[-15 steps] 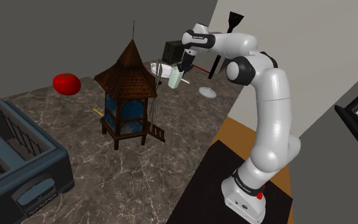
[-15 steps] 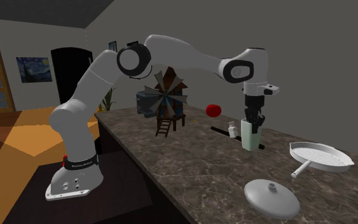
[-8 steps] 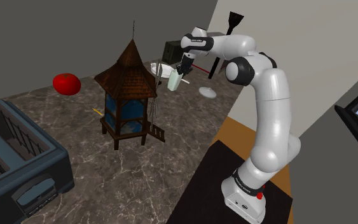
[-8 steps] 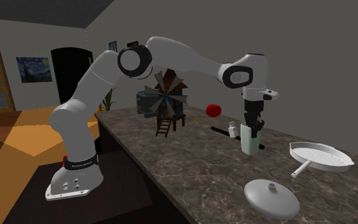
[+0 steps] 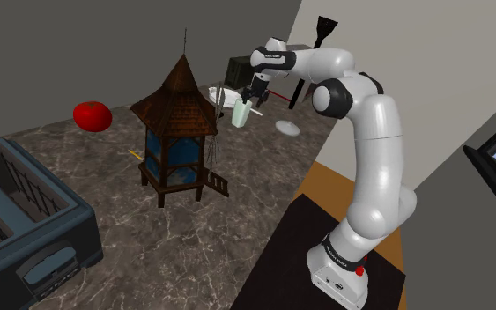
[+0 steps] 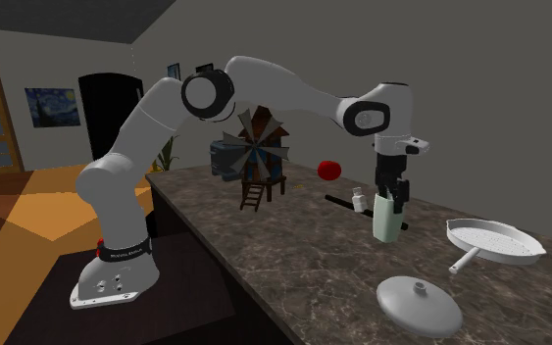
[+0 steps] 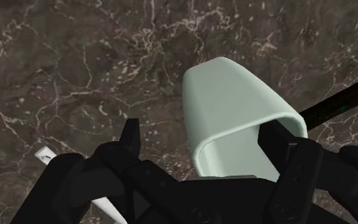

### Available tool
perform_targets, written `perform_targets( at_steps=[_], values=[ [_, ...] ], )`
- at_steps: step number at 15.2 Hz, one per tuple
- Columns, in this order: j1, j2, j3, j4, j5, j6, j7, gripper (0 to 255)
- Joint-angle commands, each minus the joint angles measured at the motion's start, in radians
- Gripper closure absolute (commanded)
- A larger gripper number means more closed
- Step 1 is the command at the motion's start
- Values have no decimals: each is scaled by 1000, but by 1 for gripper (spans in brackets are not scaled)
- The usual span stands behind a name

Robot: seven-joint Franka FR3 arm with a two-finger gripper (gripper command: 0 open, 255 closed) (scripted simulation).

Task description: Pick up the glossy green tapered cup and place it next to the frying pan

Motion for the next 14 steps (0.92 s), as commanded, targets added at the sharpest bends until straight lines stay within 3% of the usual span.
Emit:
perform_targets(
  at_steps=[1, 6, 14],
  values=[
    [0, 0, 0, 0, 0, 0, 0, 0],
    [-4, -40, -7, 61, -10, -100, 8, 0],
    [-4, -40, -7, 61, -10, -100, 8, 0]
  ],
)
